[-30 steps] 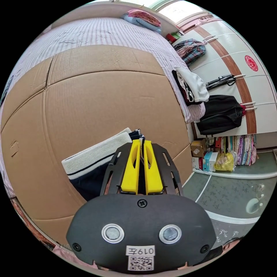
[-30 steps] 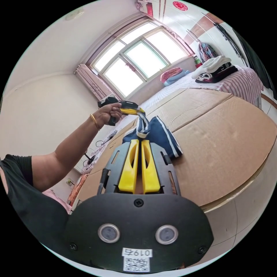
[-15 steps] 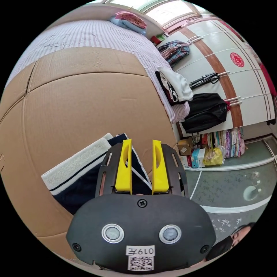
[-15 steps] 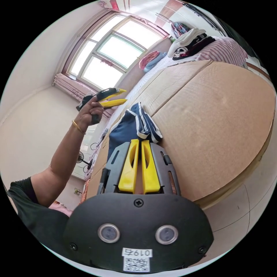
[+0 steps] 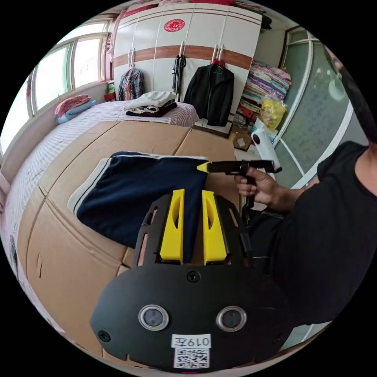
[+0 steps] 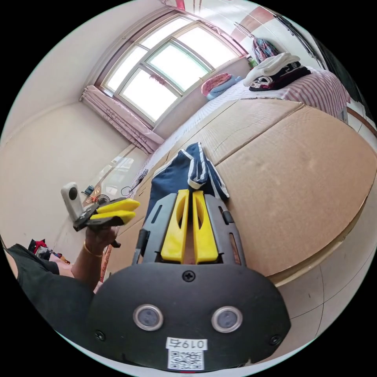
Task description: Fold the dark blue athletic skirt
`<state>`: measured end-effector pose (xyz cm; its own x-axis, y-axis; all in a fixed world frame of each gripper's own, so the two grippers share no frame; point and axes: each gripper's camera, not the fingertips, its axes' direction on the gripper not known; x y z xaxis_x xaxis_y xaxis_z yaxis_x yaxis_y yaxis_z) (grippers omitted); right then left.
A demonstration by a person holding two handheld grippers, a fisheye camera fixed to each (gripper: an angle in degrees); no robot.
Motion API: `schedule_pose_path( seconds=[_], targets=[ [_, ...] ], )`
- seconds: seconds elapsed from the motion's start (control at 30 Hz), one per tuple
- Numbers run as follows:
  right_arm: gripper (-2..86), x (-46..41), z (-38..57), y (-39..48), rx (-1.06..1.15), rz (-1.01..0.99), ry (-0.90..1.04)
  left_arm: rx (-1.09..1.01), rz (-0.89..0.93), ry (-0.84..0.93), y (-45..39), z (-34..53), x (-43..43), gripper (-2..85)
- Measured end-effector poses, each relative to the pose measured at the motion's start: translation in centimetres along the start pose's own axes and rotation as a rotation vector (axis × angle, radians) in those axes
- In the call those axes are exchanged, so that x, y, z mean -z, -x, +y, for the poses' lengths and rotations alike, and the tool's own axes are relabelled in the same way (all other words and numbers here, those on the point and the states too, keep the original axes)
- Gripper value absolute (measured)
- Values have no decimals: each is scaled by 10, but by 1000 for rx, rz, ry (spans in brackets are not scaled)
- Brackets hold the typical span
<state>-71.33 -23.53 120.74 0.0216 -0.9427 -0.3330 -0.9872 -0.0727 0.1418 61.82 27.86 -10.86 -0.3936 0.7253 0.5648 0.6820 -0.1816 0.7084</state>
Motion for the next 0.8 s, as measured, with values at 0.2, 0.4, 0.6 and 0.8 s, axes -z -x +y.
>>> schedule_pose_path(
  seconds=[0.2, 0.4, 0.6, 0.8],
  targets=[
    [-1, 12, 7, 11, -21, -32, -7, -185, -524, 90, -143, 88, -49, 94],
    [-2, 23, 3, 20, -23, -69, -14, -203, -647, 224, -192, 152, -108, 86],
    [-2, 27, 16, 12, -44, -63, -1, -203, -806, 298, -222, 210, -139, 63],
    [-2, 31, 27, -3, -75, -76, 12, -257, -906, 408, -247, 253, -169, 29]
  ],
)
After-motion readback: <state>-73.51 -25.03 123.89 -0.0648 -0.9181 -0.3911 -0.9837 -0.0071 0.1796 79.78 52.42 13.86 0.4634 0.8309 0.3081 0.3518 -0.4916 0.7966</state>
